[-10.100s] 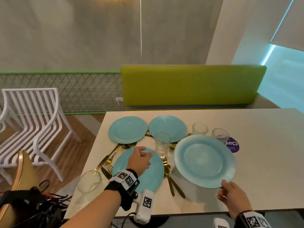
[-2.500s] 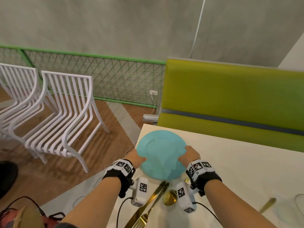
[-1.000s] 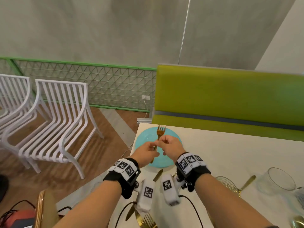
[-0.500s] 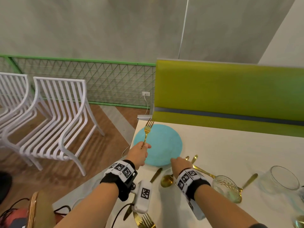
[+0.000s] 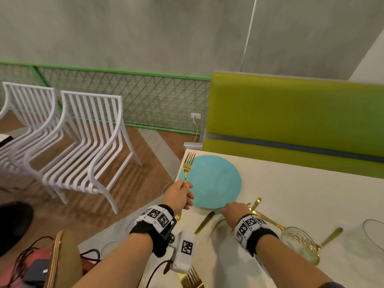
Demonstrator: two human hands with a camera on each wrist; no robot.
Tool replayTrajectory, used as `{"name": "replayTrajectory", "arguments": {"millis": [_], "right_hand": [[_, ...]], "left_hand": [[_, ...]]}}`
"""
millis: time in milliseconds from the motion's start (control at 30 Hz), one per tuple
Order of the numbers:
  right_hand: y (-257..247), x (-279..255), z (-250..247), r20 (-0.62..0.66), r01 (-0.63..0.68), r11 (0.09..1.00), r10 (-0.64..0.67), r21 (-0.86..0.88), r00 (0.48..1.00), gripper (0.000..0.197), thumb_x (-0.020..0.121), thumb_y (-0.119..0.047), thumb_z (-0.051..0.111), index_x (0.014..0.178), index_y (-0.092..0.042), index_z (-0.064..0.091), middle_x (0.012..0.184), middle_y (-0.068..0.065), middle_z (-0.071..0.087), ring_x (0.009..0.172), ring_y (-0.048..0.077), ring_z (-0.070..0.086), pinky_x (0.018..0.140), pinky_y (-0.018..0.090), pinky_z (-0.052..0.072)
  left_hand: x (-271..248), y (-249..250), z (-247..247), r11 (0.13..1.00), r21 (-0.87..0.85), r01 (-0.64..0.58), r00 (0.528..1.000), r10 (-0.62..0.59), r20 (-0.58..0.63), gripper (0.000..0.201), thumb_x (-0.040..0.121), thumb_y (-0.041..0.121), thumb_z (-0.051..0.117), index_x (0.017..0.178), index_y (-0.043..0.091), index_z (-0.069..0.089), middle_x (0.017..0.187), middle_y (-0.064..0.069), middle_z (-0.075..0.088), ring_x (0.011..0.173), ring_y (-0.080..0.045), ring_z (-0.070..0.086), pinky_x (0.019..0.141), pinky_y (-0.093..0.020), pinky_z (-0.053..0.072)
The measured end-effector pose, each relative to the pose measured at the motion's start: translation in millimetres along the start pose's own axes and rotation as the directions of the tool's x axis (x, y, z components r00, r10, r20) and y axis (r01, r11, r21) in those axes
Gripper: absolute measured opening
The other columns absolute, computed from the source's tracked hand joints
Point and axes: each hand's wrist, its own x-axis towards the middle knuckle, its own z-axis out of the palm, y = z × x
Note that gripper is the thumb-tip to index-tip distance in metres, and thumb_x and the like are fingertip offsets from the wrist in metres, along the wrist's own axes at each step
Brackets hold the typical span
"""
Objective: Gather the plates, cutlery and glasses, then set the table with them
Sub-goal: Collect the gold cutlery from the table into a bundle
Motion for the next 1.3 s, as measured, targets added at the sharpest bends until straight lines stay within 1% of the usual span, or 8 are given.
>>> {"name": "replayTrajectory", "arguments": {"millis": [200,300,400,500,633,800,867,1300], "right_hand": [[19,-12,-38,-0.156,-0.064,0.881,0.153,0.468,0.976,0.022,0.093,-0.015,0.048,0.111,-0.014,0.061,0.118,0.008,0.061,0.112,0.026,0.056,0.087,0.031,0.044],[27,-13,-58,-0.174,-0.019,0.526,0.315,0.850,0.933,0.005,0.086,-0.022,0.063,0.083,-0.019,0.063,0.084,0.003,0.062,0.082,0.020,0.057,0.066,0.025,0.041],[22,-13,-69,-0.026,0.029,-0.004,0.304,1.000,0.952,0.019,0.085,-0.018,0.066,0.069,-0.018,0.055,0.066,-0.001,0.051,0.050,0.014,0.038,0.045,0.022,0.031],[11,-13,-74,0.040,0.002,-0.171,0.243,0.985,0.969,0.015,0.085,-0.018,0.066,0.073,-0.017,0.057,0.069,0.000,0.055,0.047,0.012,0.035,0.042,0.021,0.030],[3,-12,-70,0.003,0.015,-0.071,0.255,0.997,0.967,0.014,0.089,-0.023,0.060,0.078,-0.016,0.063,0.072,-0.002,0.057,0.050,0.011,0.039,0.045,0.021,0.033],[18,-17,-55,-0.074,-0.134,0.643,0.287,0.754,0.955,0.029,0.094,-0.022,0.048,0.113,-0.009,0.066,0.115,0.008,0.066,0.105,0.023,0.061,0.088,0.031,0.047],[22,-18,-41,-0.035,-0.225,0.788,0.298,0.572,0.954,0.030,0.094,-0.015,0.044,0.119,-0.009,0.060,0.124,0.010,0.060,0.116,0.027,0.056,0.094,0.033,0.045],[-1,-19,18,0.098,-0.295,0.900,0.278,0.320,0.955,0.037,0.096,0.000,0.031,0.127,-0.001,0.052,0.132,0.015,0.053,0.125,0.028,0.049,0.101,0.035,0.042]], "left_hand": [[4,10,3,0.991,-0.136,-0.009,0.998,0.001,-0.061,0.020,0.100,0.011,0.031,0.092,0.007,0.049,0.069,-0.009,0.054,0.056,-0.019,0.053,0.049,-0.022,0.048],[4,16,10,0.982,-0.189,-0.009,0.999,-0.001,-0.052,0.019,0.100,0.012,0.031,0.097,0.004,0.047,0.073,-0.010,0.056,0.060,-0.020,0.057,0.054,-0.023,0.050],[3,19,24,0.985,-0.170,0.005,1.000,0.000,0.027,0.020,0.101,0.015,0.031,0.097,0.005,0.048,0.077,-0.010,0.059,0.066,-0.021,0.059,0.063,-0.026,0.050],[2,19,38,0.995,-0.101,-0.019,0.995,0.029,0.097,0.023,0.101,0.018,0.030,0.094,0.009,0.050,0.078,-0.009,0.062,0.068,-0.023,0.061,0.065,-0.030,0.051],[2,13,43,1.000,-0.025,-0.015,0.996,0.017,0.089,0.026,0.102,0.018,0.028,0.089,0.012,0.049,0.066,-0.004,0.052,0.049,-0.017,0.048,0.053,-0.027,0.046],[4,5,33,0.997,0.068,0.039,0.994,-0.046,0.099,0.027,0.101,0.019,0.027,0.089,0.014,0.050,0.065,-0.003,0.042,0.050,-0.014,0.037,0.053,-0.025,0.039],[5,5,27,0.996,0.075,0.051,0.992,-0.059,0.110,0.026,0.101,0.019,0.026,0.092,0.013,0.050,0.066,-0.003,0.042,0.051,-0.014,0.037,0.054,-0.025,0.039],[10,-3,11,0.993,0.093,0.069,0.992,-0.078,0.099,0.025,0.101,0.021,0.029,0.095,0.015,0.052,0.069,-0.002,0.044,0.053,-0.012,0.041,0.057,-0.025,0.044]]}}
